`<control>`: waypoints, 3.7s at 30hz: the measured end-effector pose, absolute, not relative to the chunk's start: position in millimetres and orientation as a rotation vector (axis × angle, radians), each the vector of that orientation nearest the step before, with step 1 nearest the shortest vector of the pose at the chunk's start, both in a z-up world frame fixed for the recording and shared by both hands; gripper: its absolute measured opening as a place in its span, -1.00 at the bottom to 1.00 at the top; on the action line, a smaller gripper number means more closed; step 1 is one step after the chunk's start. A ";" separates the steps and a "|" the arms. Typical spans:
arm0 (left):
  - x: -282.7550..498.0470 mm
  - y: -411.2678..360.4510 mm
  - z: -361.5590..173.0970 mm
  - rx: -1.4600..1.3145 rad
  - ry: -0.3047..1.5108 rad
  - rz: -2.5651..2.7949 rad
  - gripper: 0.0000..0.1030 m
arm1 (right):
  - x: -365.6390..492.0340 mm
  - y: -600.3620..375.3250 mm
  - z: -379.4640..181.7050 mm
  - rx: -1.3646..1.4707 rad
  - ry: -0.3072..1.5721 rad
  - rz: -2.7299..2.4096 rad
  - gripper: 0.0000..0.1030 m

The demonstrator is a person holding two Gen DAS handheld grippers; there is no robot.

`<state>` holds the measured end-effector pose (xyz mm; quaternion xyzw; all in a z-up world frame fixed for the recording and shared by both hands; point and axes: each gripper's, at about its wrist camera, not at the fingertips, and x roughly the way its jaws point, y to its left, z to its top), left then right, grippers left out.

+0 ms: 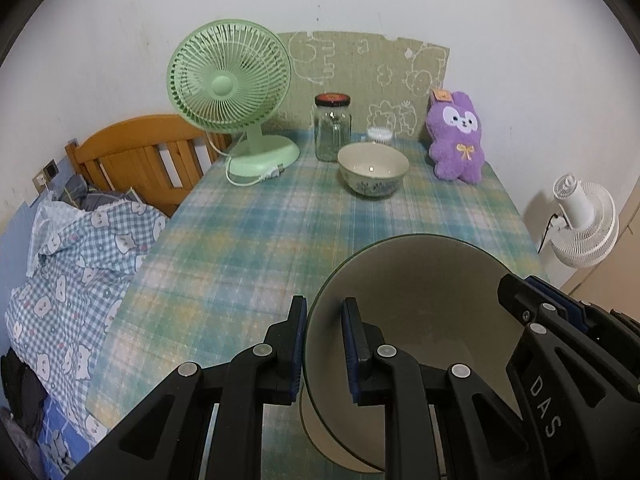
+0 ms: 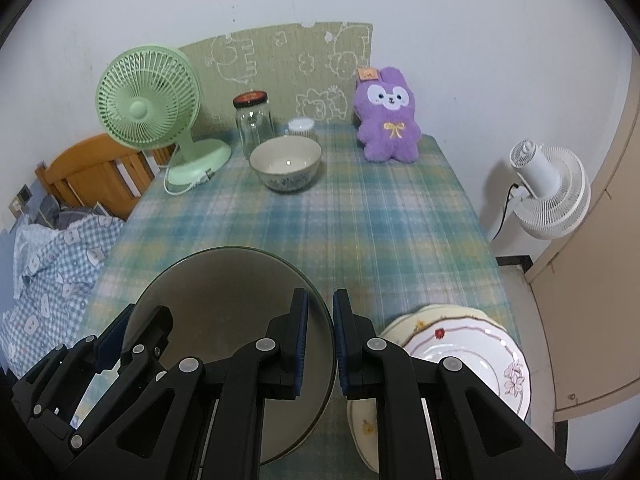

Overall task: Organize plates and bowls
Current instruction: 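Lower the beige plate onto the first beige plate and open both grippers, then withdraw both open grippers from the plates toward the bowls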

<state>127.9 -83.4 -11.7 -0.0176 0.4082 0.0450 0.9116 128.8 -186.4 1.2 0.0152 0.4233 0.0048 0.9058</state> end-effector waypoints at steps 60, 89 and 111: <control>132.6 -75.7 -85.9 -0.007 1.020 0.037 -0.34 | 128.6 -177.0 -73.6 0.029 1.033 0.002 -0.63; 111.6 -88.3 5.2 0.063 0.818 0.078 0.63 | 102.1 -187.3 21.4 0.054 0.834 0.106 0.27; 131.8 -69.7 82.4 0.040 0.695 -0.045 0.72 | 118.0 -169.0 109.5 0.004 0.678 0.086 0.71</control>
